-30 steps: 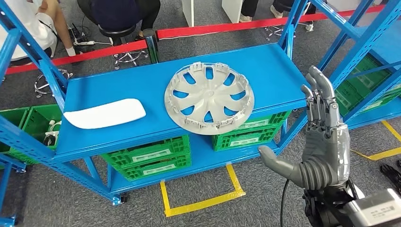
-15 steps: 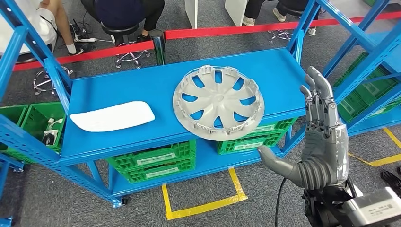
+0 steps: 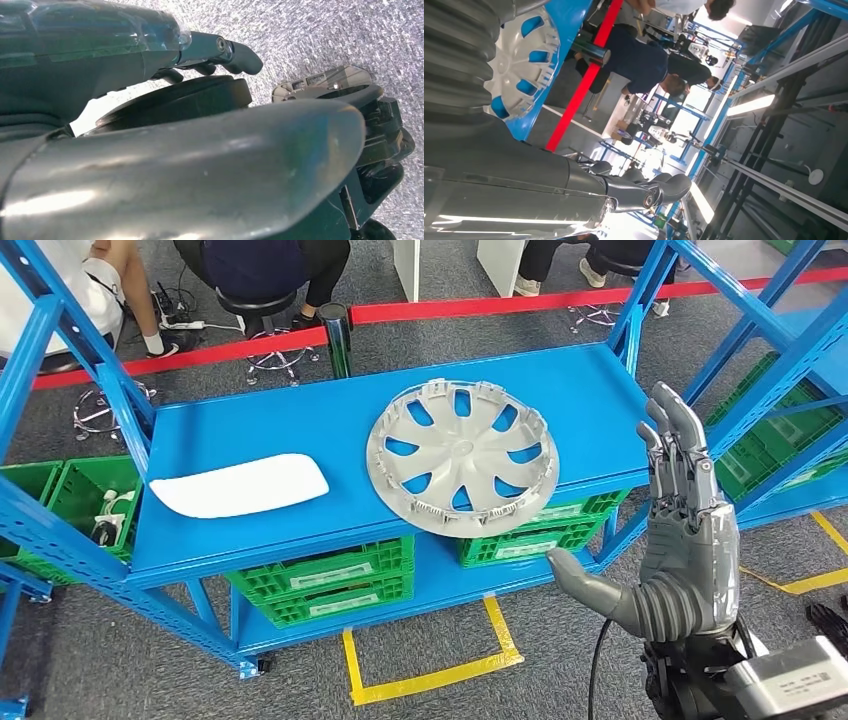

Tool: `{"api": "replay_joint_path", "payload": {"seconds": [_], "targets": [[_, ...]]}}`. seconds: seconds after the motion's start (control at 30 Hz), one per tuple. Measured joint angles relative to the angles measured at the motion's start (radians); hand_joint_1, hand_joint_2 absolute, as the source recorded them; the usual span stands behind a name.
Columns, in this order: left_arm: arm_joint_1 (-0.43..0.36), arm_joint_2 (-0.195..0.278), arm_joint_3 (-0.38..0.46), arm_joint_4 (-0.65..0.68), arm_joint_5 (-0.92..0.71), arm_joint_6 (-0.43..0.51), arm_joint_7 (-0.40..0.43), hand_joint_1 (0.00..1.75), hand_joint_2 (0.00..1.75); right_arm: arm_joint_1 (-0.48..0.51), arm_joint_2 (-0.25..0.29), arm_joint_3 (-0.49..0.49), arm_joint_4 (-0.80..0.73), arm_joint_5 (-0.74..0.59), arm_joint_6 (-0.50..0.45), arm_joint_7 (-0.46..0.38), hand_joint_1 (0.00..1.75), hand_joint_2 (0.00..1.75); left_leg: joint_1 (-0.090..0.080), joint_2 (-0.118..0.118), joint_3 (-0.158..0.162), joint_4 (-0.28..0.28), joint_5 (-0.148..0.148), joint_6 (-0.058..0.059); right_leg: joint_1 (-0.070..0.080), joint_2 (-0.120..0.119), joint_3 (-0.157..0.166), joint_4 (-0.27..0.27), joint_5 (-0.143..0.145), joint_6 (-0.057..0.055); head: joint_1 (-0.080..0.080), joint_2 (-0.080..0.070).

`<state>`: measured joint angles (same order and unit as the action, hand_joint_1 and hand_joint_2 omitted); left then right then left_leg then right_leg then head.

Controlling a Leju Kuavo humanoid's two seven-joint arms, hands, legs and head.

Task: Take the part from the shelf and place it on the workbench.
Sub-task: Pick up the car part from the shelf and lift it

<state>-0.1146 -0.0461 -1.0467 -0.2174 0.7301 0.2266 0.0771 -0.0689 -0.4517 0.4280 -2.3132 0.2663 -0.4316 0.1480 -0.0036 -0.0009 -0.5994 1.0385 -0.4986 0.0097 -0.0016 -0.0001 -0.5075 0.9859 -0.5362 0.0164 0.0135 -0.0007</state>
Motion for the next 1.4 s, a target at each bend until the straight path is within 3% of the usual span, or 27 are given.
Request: {"api": "replay_joint_path", "payload": {"seconds": [0.83, 1.1, 1.2, 1.4], "targets": [[0.0, -0.001, 0.0, 0.0, -0.007, 0.0, -0.004, 0.0, 0.0, 0.001, -0.001, 0.0, 0.002, 0.044, 0.018, 0.06, 0.0, 1.75, 0.002, 0.002, 0.005, -0.002, 0.0, 0.0, 0.002, 0.0, 0.004, 0.001, -0.001, -0.001, -0.002, 0.0], [0.0, -0.023, -0.001, 0.0, -0.06, 0.005, 0.019, 0.0, 0.0, 0.053, -0.061, -0.022, -0.001, 0.027, 0.054, 0.082, 0.0, 1.75, 0.002, -0.003, 0.006, -0.002, 0.0, 0.0, 0.002, 0.0, 0.003, 0.001, -0.002, 0.0, -0.001, 0.0], [0.0, -0.028, -0.001, 0.0, -0.071, 0.012, 0.018, 0.0, 0.0, 0.059, -0.086, -0.031, -0.001, 0.037, 0.119, 0.115, 0.0, 1.75, 0.002, -0.003, 0.006, -0.002, 0.0, 0.0, 0.002, 0.0, 0.003, 0.001, -0.002, 0.0, -0.001, 0.0], [-0.001, -0.039, -0.002, 0.003, -0.079, 0.019, 0.013, 0.0, 0.0, 0.031, -0.168, -0.034, 0.002, 0.073, 0.373, 0.277, 0.0, 1.75, 0.002, -0.002, 0.006, -0.002, 0.0, 0.0, 0.002, 0.0, 0.004, 0.001, -0.002, 0.0, -0.002, 0.0]]}}
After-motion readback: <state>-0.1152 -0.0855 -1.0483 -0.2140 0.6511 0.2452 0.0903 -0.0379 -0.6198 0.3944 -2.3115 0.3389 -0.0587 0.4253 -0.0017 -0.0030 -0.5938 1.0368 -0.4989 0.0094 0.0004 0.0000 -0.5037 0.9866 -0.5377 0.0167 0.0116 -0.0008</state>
